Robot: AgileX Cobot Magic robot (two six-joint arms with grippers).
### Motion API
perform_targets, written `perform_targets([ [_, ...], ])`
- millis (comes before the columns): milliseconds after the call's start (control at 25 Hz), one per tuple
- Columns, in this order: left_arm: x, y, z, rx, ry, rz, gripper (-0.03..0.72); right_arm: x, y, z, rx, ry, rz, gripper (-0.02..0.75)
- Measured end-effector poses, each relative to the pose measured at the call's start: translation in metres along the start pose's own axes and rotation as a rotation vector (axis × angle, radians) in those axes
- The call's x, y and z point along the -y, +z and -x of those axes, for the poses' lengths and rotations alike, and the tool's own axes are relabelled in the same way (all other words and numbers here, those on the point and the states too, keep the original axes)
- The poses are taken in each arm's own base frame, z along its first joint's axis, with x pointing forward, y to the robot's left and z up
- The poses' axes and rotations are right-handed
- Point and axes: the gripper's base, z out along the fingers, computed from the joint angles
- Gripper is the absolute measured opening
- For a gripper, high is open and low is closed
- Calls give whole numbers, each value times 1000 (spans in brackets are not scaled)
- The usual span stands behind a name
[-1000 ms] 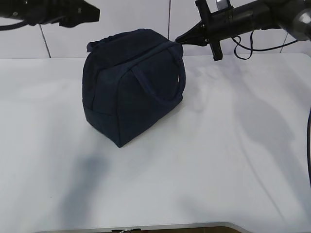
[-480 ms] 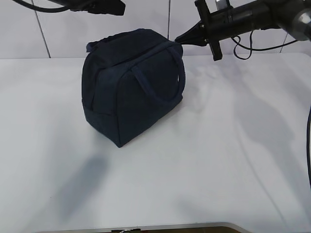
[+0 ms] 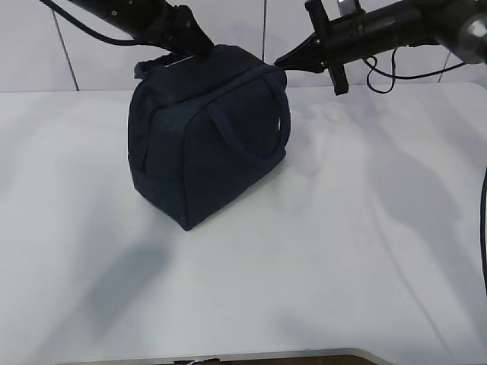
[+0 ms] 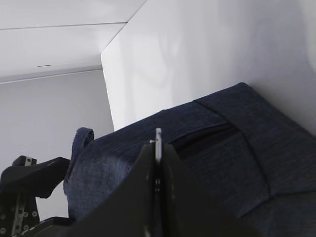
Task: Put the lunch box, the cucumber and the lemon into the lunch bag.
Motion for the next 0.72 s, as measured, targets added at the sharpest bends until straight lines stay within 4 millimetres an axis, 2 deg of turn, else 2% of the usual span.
perform_targets([
  [280,-1,4,2,-5,-13,-12,455,2,0,0,3,-12,-24,5],
  [520,2,16,-9,-70,-27,-61,449,2,0,0,3,-15,-26,5],
  [600,4,15,-8,-74,-22,-69,403,2,0,0,3,-17,-26,5],
  [720,6,11,-3,-73,-9,-75,245,2,0,0,4,-18,-27,5],
])
